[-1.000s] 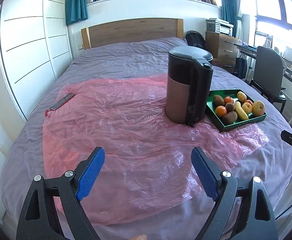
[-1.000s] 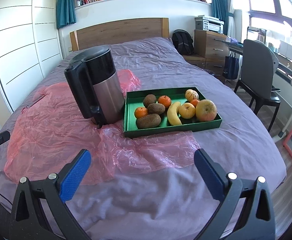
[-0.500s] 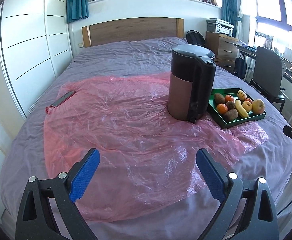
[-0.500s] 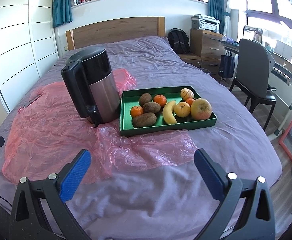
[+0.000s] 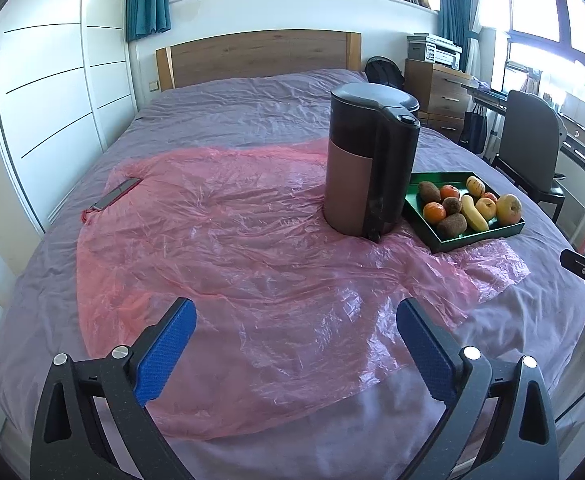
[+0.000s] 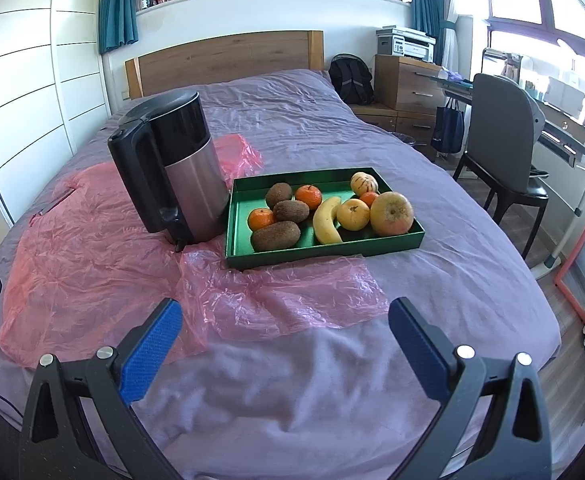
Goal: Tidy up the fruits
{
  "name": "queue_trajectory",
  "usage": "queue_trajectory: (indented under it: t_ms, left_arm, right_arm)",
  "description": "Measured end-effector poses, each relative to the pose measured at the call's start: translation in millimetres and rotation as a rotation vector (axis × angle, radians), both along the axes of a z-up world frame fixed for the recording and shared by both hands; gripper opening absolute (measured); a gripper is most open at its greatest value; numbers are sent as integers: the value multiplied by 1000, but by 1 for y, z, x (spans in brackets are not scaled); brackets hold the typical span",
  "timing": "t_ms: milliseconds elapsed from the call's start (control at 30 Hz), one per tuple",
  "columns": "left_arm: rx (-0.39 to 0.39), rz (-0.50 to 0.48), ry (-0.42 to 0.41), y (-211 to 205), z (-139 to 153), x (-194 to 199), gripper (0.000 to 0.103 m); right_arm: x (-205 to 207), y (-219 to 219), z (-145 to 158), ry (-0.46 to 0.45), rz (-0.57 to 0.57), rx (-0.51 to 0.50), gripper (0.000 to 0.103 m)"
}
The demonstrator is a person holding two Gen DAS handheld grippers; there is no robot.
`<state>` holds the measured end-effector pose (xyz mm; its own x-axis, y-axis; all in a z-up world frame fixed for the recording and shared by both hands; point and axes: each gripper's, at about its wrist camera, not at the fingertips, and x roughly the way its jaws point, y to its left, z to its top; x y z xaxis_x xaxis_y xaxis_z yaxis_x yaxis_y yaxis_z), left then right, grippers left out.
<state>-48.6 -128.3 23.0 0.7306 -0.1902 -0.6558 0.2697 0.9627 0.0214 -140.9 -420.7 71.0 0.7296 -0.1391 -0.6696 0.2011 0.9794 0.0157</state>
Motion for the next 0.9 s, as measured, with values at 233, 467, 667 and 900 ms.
queue_trajectory:
  t_ms: [233, 467, 667, 900]
  left_arm:
    - [2, -3, 5, 0, -3, 1, 99]
    - [-3, 6, -2, 3, -4, 2, 99]
    - [-8, 11, -2, 4, -4, 2, 99]
    - [0, 13, 0, 5, -6, 2, 99]
  right_arm:
    - [0, -2, -2, 5, 0, 1, 103]
    - [2, -3, -3, 10, -5, -6, 103]
    - [2, -3, -3, 11, -9, -10, 103]
    - [1, -5, -3, 10, -18, -7, 103]
